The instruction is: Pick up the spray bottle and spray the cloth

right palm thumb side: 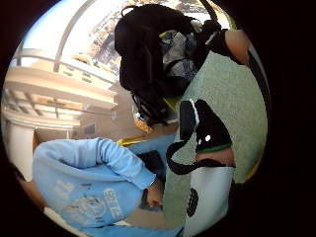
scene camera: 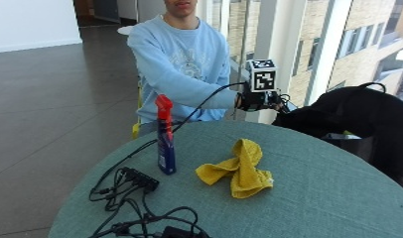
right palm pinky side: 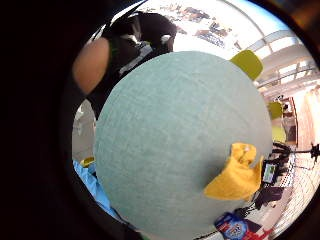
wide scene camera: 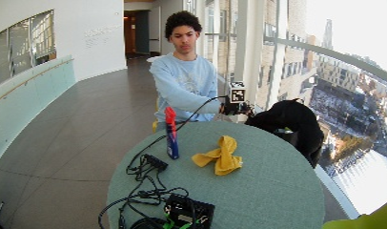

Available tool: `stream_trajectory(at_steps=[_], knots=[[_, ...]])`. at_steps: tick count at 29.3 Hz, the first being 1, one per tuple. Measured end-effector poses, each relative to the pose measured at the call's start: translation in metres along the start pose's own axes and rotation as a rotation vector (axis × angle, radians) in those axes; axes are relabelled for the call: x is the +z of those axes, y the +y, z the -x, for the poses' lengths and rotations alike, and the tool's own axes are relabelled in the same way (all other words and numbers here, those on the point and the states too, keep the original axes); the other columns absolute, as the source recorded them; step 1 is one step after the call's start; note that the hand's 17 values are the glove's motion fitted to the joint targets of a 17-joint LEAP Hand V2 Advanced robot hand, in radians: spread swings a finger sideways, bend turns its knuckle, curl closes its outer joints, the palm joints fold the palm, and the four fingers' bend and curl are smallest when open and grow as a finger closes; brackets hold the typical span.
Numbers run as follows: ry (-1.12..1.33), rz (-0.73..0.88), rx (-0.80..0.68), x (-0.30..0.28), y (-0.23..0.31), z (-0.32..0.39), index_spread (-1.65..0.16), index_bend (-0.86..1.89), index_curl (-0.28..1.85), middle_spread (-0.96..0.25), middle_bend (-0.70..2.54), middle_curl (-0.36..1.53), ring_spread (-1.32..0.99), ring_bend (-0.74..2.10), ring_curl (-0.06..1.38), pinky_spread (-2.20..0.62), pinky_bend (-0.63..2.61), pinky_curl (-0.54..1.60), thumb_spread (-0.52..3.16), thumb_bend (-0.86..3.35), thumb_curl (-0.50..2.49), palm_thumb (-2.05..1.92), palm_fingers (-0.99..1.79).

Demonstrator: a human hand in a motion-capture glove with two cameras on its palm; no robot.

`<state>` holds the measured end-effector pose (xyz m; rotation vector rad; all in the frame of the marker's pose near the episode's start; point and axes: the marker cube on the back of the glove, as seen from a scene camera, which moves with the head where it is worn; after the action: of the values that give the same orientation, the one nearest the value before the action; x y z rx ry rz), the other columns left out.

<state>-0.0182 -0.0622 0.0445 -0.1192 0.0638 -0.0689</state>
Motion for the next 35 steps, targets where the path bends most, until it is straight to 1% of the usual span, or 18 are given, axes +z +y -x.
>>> stream_trajectory(at_steps=[9, 16, 20, 24, 29, 35], knots=[[0.029, 0.013, 0.013, -0.007, 0.005, -0.011, -0.34, 0.19, 0.31, -0.11, 0.41, 0.30, -0.07, 0.31, 0.26, 0.20, 0.14, 0.17, 1.07, 0.29, 0.29, 0.66, 0.75], [0.040, 0.015, 0.041, -0.014, 0.028, -0.018, -0.34, 0.18, 0.34, -0.11, 0.39, 0.33, -0.07, 0.30, 0.28, 0.21, 0.14, 0.18, 1.11, 0.24, 0.32, 0.67, 0.74], [0.081, 0.043, 0.057, -0.016, 0.061, -0.021, -0.35, 0.17, 0.34, -0.11, 0.39, 0.34, -0.06, 0.28, 0.28, 0.22, 0.15, 0.19, 1.13, 0.21, 0.33, 0.67, 0.73], [0.234, 0.079, 0.097, -0.019, 0.106, -0.042, -0.35, 0.17, 0.35, -0.11, 0.37, 0.35, -0.05, 0.27, 0.29, 0.22, 0.15, 0.19, 1.14, 0.18, 0.33, 0.66, 0.72], [0.121, 0.076, 0.195, -0.024, 0.159, -0.036, -0.36, 0.17, 0.35, -0.11, 0.37, 0.36, -0.05, 0.27, 0.29, 0.22, 0.15, 0.20, 1.16, 0.15, 0.34, 0.67, 0.72], [0.106, 0.024, 0.288, -0.036, 0.224, -0.038, -0.35, 0.17, 0.35, -0.10, 0.35, 0.37, -0.04, 0.25, 0.30, 0.22, 0.16, 0.21, 1.17, 0.11, 0.35, 0.68, 0.71]])
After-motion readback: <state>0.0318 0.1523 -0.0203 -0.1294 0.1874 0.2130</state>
